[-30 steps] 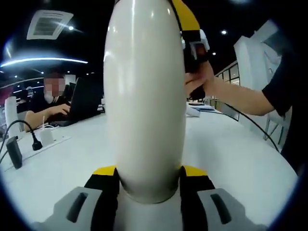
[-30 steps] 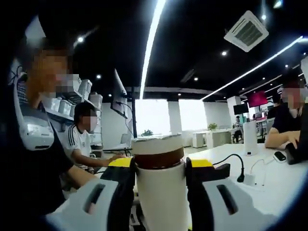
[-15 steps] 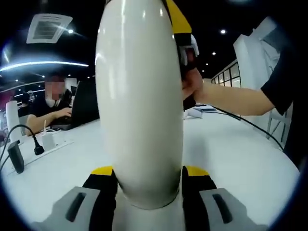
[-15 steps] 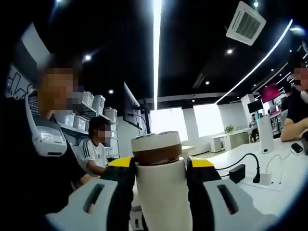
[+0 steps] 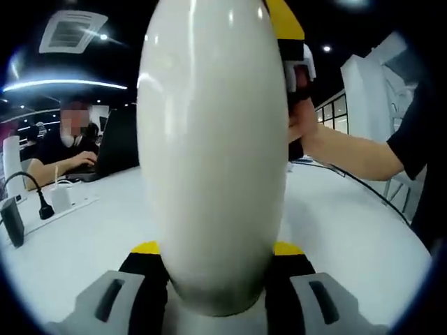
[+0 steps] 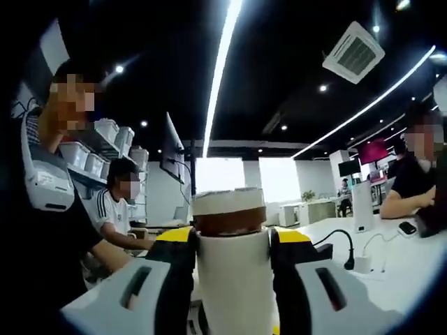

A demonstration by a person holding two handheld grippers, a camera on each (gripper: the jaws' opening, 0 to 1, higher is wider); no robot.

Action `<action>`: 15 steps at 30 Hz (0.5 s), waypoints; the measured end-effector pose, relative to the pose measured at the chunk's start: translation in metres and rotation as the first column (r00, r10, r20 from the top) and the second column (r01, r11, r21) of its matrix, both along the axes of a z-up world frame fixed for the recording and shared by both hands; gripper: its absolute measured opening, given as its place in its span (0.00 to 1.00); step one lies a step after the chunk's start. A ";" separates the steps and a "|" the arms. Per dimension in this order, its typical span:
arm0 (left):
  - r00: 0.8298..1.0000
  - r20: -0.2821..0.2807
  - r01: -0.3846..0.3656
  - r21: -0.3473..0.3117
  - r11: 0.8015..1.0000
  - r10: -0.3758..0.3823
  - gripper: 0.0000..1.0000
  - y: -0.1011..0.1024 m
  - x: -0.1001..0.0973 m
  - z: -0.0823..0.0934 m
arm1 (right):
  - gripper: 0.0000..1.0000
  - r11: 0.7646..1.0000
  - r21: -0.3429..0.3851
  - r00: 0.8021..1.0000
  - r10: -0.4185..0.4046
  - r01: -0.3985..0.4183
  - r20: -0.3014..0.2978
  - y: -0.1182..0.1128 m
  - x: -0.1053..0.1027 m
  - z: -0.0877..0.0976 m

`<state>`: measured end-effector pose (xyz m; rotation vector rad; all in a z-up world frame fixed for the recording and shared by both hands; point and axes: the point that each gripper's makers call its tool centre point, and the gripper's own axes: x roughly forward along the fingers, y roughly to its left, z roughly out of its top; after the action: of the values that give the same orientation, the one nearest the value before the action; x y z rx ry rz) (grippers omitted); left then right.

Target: Grasp the water cup twist off the cup lid place the cup lid on the table

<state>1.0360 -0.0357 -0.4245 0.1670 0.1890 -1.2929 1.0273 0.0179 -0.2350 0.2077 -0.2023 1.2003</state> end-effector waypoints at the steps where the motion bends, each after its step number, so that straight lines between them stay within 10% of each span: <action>1: 1.000 -0.003 -0.001 0.000 1.000 0.001 0.55 0.000 0.000 -0.001 | 0.47 0.999 -0.028 0.999 -0.033 0.033 0.006 0.000 0.002 -0.003; 9: 1.000 -0.018 -0.010 -0.004 1.000 0.010 0.55 -0.001 0.004 0.000 | 0.63 0.960 -0.093 0.964 -0.267 0.265 -0.003 -0.017 -0.007 -0.003; 15: 1.000 -0.016 -0.013 -0.007 1.000 0.013 0.55 0.000 0.003 0.004 | 0.51 0.812 -0.199 0.828 -0.561 0.549 -0.005 -0.048 -0.019 0.006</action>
<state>1.0394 -0.0356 -0.4205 0.1492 0.1986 -1.2822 1.0079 -0.0298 -0.2293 0.0112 -0.0805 0.6165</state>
